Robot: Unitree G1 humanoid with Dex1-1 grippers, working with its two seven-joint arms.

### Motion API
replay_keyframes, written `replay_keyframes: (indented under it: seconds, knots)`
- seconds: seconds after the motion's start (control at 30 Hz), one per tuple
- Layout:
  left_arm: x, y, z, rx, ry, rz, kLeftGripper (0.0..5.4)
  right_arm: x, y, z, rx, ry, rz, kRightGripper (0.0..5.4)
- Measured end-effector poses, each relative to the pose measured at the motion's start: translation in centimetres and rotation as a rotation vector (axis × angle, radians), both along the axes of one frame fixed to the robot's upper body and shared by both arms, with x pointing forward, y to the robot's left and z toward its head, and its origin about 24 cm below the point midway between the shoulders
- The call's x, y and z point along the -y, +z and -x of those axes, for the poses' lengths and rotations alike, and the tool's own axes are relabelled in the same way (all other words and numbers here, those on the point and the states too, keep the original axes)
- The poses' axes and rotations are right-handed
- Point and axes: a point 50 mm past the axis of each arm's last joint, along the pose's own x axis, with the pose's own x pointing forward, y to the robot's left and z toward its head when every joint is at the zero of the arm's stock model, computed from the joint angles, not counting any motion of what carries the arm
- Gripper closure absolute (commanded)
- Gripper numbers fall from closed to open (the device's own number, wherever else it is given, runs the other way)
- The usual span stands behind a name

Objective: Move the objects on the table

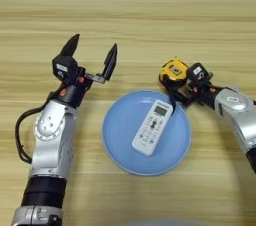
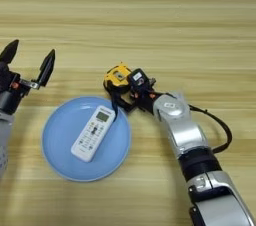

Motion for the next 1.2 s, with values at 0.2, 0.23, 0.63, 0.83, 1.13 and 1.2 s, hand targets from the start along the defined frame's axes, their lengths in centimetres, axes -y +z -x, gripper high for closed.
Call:
replay_keyframes:
  seconds: [0.2,0.23,0.63,0.83,1.13,1.2]
  knots:
    - [0.0,0.0,0.0,0.000,0.000,0.000,0.00,-0.1,-0.1,-0.1,-0.012,0.012,0.005,1.16]
    - [0.0,0.0,0.0,-0.001,0.000,0.000,0.00,-0.1,-0.2,-0.1,-0.016,0.013,0.006,1.16]
    - [0.0,-0.1,0.0,-0.002,-0.001,-0.001,0.00,-0.1,-0.4,0.0,-0.028,0.031,0.006,0.21]
    - [0.0,-0.1,0.0,-0.002,-0.002,-0.001,0.00,-0.2,0.0,-0.1,-0.008,0.039,0.004,0.04]
    - [0.0,-0.2,0.0,-0.005,-0.001,-0.002,0.00,0.8,1.6,0.3,0.058,0.081,0.048,0.04]
    - [0.0,-0.2,0.0,0.000,0.000,-0.002,0.00,1.5,1.5,0.7,0.059,0.077,0.079,0.04]
